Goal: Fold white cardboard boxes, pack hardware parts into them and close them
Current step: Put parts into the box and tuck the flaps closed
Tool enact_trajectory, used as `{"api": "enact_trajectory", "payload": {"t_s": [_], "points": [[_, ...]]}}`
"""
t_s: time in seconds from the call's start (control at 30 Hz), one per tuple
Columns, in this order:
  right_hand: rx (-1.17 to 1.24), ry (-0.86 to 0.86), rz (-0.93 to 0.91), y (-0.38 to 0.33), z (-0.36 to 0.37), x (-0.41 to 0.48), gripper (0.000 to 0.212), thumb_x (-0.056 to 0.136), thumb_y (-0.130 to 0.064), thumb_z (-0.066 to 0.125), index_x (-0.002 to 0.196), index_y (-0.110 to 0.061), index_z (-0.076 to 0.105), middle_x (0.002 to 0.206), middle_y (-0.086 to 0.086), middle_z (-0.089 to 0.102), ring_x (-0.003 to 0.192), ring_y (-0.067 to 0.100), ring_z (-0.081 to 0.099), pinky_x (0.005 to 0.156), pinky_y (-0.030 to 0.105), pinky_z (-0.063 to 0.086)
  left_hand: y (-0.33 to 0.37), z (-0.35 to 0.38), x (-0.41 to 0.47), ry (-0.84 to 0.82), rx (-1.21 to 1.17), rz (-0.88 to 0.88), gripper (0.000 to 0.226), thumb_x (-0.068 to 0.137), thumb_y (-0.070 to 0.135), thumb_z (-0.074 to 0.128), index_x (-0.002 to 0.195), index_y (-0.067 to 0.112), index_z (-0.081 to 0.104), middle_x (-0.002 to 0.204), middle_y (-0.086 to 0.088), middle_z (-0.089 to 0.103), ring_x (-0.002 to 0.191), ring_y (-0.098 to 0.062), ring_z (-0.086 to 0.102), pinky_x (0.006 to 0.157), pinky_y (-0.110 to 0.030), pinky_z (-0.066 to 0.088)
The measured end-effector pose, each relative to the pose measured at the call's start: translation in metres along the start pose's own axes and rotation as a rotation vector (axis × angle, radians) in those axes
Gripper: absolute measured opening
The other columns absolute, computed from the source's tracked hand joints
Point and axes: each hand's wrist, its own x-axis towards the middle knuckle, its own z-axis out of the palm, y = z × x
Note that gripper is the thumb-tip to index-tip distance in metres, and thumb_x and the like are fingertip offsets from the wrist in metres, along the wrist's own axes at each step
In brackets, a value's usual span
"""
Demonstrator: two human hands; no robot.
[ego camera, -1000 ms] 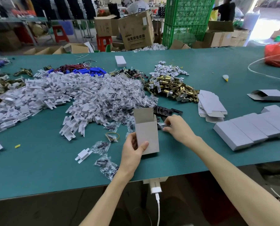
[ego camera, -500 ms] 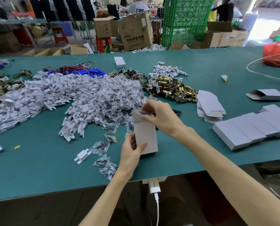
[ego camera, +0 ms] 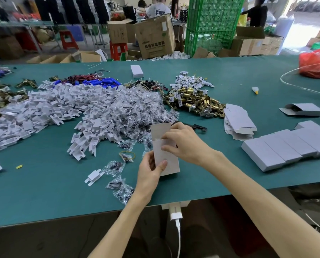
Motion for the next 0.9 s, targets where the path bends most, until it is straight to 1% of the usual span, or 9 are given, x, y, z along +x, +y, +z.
{"api": "enact_trajectory", "payload": {"t_s": [0.17, 0.23, 0.37, 0.47, 0.57, 0.63, 0.7, 0.8, 0.9], "points": [[-0.036, -0.012, -0.008, 0.001, -0.003, -0.002, 0.040, 0.098, -0.048, 0.059, 0.118, -0.015, 0.069, 0.114, 0.000, 0.064, 0.123, 0.021, 0.040, 0.109, 0.038, 0.032, 0.002, 0.001, -0.001, -0.003, -0.013, 0.010, 0.035, 0.094, 0.009, 0.074, 0.124, 0.015, 0.059, 0.118, -0.002, 0.072, 0.109, -0.009, 0.070, 0.086, -0.023, 0.056], [0.022, 0.074, -0.008, 0.003, -0.001, -0.005, 0.038, 0.098, -0.044, 0.061, 0.117, -0.012, 0.070, 0.114, 0.002, 0.062, 0.121, 0.022, 0.041, 0.106, 0.033, 0.036, 0.003, 0.001, -0.002, -0.004, -0.021, 0.014, 0.035, 0.093, 0.009, 0.075, 0.123, 0.017, 0.059, 0.118, -0.001, 0.072, 0.109, -0.009, 0.070, 0.086, -0.022, 0.056], [0.414, 0.303, 0.144, 0.009, 0.007, -0.013, 0.044, 0.092, -0.031, 0.074, 0.129, -0.014, 0.055, 0.125, 0.001, 0.051, 0.117, 0.012, 0.049, 0.102, 0.023, 0.041, 0.004, 0.001, -0.004, -0.013, -0.020, 0.030, 0.041, 0.094, 0.011, 0.075, 0.128, 0.026, 0.057, 0.123, 0.002, 0.071, 0.112, -0.010, 0.069, 0.087, -0.023, 0.056], [0.753, 0.263, 0.276, 0.013, 0.021, -0.020, 0.046, 0.089, -0.026, 0.078, 0.127, -0.022, 0.053, 0.117, -0.002, 0.059, 0.100, 0.006, 0.065, 0.086, 0.020, 0.053, 0.008, 0.002, -0.004, -0.010, -0.076, 0.064, 0.060, 0.097, 0.010, 0.070, 0.147, 0.034, 0.046, 0.123, 0.002, 0.069, 0.110, -0.012, 0.071, 0.084, -0.025, 0.058], [1.014, 0.276, 0.315, 0.010, 0.042, -0.029, 0.042, 0.093, -0.017, 0.074, 0.130, -0.027, 0.057, 0.110, 0.001, 0.070, 0.093, 0.021, 0.073, 0.077, 0.036, 0.062, 0.010, 0.002, -0.005, -0.013, -0.114, 0.096, 0.072, 0.097, 0.019, 0.068, 0.156, 0.044, 0.036, 0.121, 0.003, 0.070, 0.108, -0.014, 0.072, 0.082, -0.027, 0.060], [1.079, 0.340, 0.333, 0.007, 0.053, -0.033, 0.039, 0.093, -0.017, 0.074, 0.128, -0.029, 0.062, 0.108, 0.005, 0.070, 0.093, 0.031, 0.072, 0.073, 0.044, 0.062, 0.011, 0.001, -0.006, 0.004, -0.149, 0.081, 0.068, 0.096, 0.027, 0.068, 0.154, 0.047, 0.040, 0.126, 0.003, 0.070, 0.107, -0.016, 0.072, 0.080, -0.029, 0.061], [1.095, 0.362, 0.339, 0.003, 0.061, -0.037, 0.034, 0.094, -0.019, 0.073, 0.126, -0.030, 0.066, 0.109, 0.008, 0.068, 0.093, 0.033, 0.071, 0.076, 0.044, 0.061, 0.011, 0.000, -0.006, 0.018, -0.167, 0.056, 0.059, 0.098, 0.029, 0.066, 0.151, 0.046, 0.046, 0.120, 0.003, 0.072, 0.101, -0.019, 0.074, 0.076, -0.034, 0.063], [1.147, 0.365, 0.379, 0.000, 0.071, -0.042, 0.025, 0.096, -0.019, 0.070, 0.120, -0.026, 0.071, 0.114, 0.010, 0.066, 0.092, 0.031, 0.069, 0.076, 0.039, 0.058, 0.009, -0.001, -0.005, 0.037, -0.133, 0.045, 0.041, 0.101, 0.024, 0.064, 0.138, 0.040, 0.059, 0.115, -0.004, 0.073, 0.095, -0.025, 0.074, 0.074, -0.043, 0.064], [1.290, 0.329, 0.433, -0.003, 0.076, -0.047, 0.020, 0.097, -0.017, 0.068, 0.117, -0.018, 0.070, 0.114, 0.004, 0.070, 0.090, 0.020, 0.072, 0.074, 0.039, 0.060, 0.008, 0.000, -0.005, 0.048, -0.100, 0.053, 0.023, 0.102, 0.021, 0.063, 0.123, 0.029, 0.062, 0.114, -0.013, 0.070, 0.091, -0.027, 0.073, 0.071, -0.045, 0.063]]}}
